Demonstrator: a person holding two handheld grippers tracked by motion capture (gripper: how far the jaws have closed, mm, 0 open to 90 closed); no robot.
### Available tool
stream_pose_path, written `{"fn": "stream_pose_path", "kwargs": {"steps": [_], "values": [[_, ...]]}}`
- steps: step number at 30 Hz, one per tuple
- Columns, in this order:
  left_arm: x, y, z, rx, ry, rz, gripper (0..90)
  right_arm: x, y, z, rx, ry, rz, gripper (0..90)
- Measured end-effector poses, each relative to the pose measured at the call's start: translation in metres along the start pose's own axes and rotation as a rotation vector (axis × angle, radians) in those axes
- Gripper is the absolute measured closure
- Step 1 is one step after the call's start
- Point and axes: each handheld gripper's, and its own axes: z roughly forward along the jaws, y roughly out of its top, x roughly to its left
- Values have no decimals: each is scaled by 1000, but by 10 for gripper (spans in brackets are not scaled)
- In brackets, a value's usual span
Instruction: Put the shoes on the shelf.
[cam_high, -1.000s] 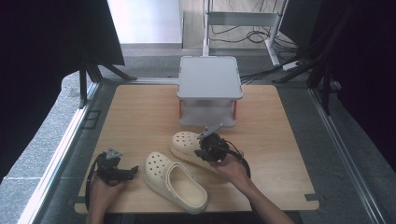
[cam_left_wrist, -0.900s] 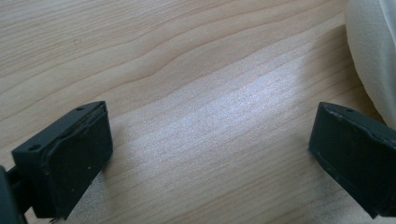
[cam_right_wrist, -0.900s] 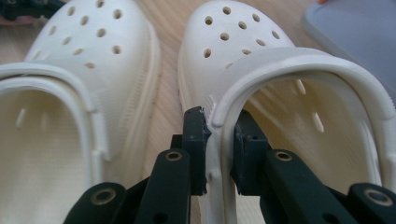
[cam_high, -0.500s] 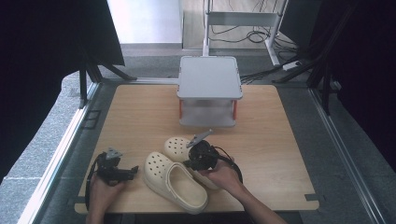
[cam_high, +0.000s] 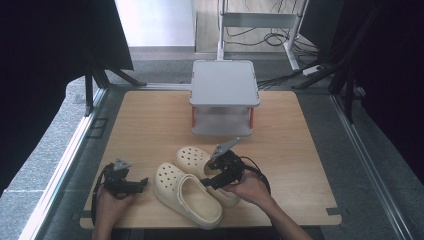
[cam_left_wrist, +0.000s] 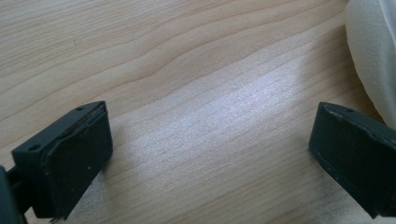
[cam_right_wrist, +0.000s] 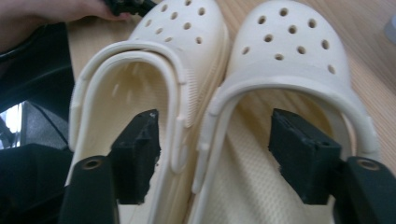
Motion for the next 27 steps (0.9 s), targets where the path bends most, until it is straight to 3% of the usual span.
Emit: {"fn": "stream_pose_path", "kwargs": {"steps": [4, 12, 23, 24, 27], "values": [[0, 0, 0, 2, 1, 2, 0, 8, 1, 7, 16, 3, -26, 267], [0, 0, 0, 1, 1, 1, 0, 16, 6, 29, 54, -12, -55, 269], [0, 0, 0, 0, 1, 0, 0, 17, 11, 58, 120, -56, -21, 411], [0, 0, 0, -1, 2, 0, 0, 17, 12, 61, 132, -85, -18, 488], [0, 0, 0, -1, 2, 0, 0, 15, 11, 61, 124, -89, -1, 543]]}}
